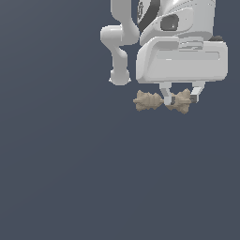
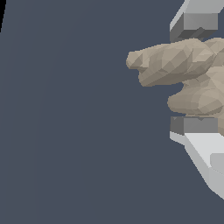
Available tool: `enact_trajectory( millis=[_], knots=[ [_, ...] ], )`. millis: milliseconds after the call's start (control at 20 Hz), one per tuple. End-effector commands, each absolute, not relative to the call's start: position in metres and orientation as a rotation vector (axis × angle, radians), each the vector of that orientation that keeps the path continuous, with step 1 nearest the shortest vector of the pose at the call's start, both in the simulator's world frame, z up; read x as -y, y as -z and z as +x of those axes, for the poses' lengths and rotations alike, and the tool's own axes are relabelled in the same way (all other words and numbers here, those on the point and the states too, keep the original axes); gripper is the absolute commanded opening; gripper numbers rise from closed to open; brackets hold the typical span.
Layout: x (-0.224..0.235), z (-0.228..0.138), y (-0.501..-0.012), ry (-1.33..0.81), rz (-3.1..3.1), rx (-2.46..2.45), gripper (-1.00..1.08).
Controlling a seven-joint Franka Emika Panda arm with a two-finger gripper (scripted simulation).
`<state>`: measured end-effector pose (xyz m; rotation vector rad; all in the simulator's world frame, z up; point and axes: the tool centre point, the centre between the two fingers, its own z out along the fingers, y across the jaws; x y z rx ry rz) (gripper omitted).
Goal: Pick up the object and move it to a goal position.
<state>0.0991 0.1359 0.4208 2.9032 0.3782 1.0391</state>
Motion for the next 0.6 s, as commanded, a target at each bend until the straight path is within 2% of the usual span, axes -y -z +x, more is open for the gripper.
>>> enact_trajectory(
  millis=[0, 250, 550],
  knots=[
    [-0.147, 0.093, -0.451, -1.117, 2.865, -0.370, -1.00],
    [-0.163, 0.081, -0.492, -1.219, 2.806, -0.360, -1.00],
    [-0.174, 0.072, -0.519, -1.286, 2.763, -0.353, -1.00]
  ],
)
